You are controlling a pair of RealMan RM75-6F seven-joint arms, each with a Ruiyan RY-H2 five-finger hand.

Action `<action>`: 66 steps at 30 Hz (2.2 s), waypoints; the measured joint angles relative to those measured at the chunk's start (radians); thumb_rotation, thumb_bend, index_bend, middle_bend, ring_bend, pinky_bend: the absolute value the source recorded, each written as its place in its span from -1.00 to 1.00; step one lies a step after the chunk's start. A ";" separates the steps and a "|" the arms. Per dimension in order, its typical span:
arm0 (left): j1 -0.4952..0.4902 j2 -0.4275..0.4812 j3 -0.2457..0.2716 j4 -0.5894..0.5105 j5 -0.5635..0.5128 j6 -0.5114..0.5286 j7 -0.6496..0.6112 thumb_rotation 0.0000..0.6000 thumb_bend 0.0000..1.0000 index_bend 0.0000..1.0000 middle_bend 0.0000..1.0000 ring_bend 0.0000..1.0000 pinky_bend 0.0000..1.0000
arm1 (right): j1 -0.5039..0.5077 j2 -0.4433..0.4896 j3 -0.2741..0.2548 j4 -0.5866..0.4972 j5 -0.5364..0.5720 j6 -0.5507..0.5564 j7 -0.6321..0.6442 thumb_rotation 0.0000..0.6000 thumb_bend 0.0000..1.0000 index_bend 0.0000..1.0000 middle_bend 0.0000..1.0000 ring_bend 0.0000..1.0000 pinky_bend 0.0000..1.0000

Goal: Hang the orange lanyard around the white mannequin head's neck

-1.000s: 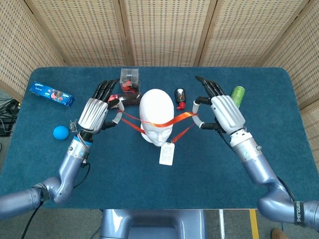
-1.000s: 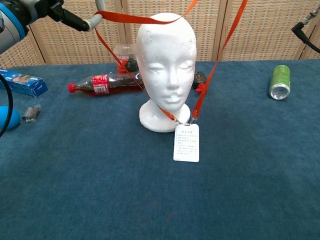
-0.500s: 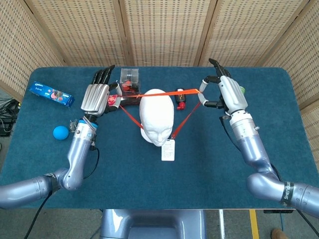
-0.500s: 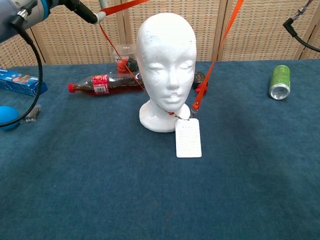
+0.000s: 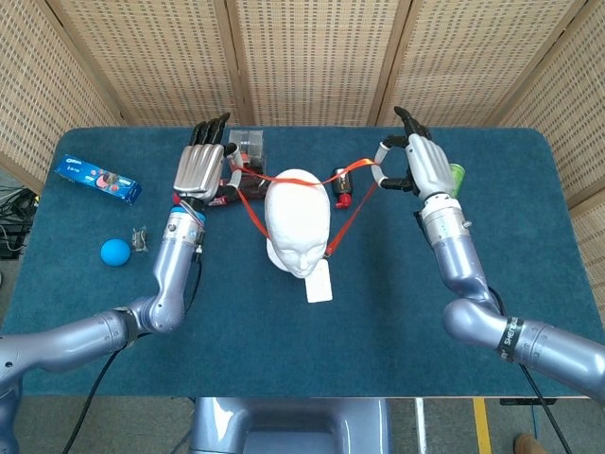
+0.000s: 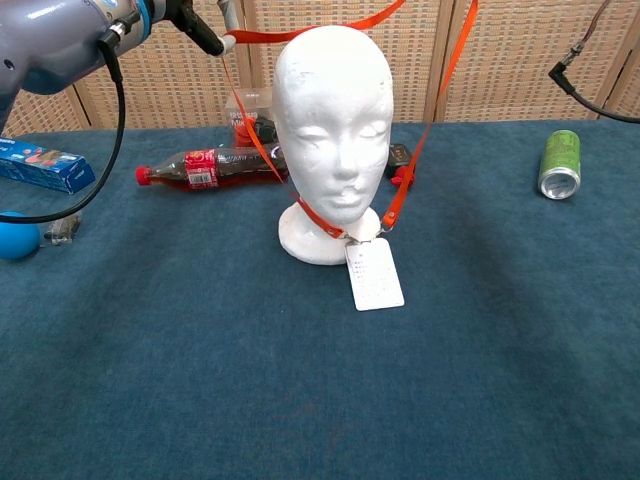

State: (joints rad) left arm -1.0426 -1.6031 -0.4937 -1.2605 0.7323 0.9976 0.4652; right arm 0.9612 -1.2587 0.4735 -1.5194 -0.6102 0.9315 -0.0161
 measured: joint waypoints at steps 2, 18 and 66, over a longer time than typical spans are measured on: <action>-0.006 -0.012 0.002 0.026 -0.010 -0.014 -0.013 1.00 -0.10 -0.77 -1.00 -1.00 -1.00 | 0.007 -0.013 0.002 0.028 0.009 -0.011 0.000 1.00 0.20 0.36 -0.98 -1.00 -1.00; -0.018 -0.041 0.018 0.129 0.017 -0.051 -0.118 1.00 -1.00 -1.00 -1.00 -1.00 -1.00 | 0.046 -0.081 -0.023 0.179 0.023 -0.030 -0.082 1.00 -1.00 -0.75 -1.00 -1.00 -1.00; 0.689 0.488 0.413 -0.537 0.360 0.443 -0.175 1.00 -1.00 -1.00 -1.00 -1.00 -1.00 | -0.235 0.051 -0.431 -0.076 -0.759 -0.104 -0.141 1.00 0.44 -0.80 0.43 0.27 0.59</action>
State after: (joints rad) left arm -0.3535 -1.1155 -0.0806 -1.7973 1.0926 1.4401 0.2900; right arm 0.7265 -1.2076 0.0422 -1.5952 -1.3690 0.8272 -0.1572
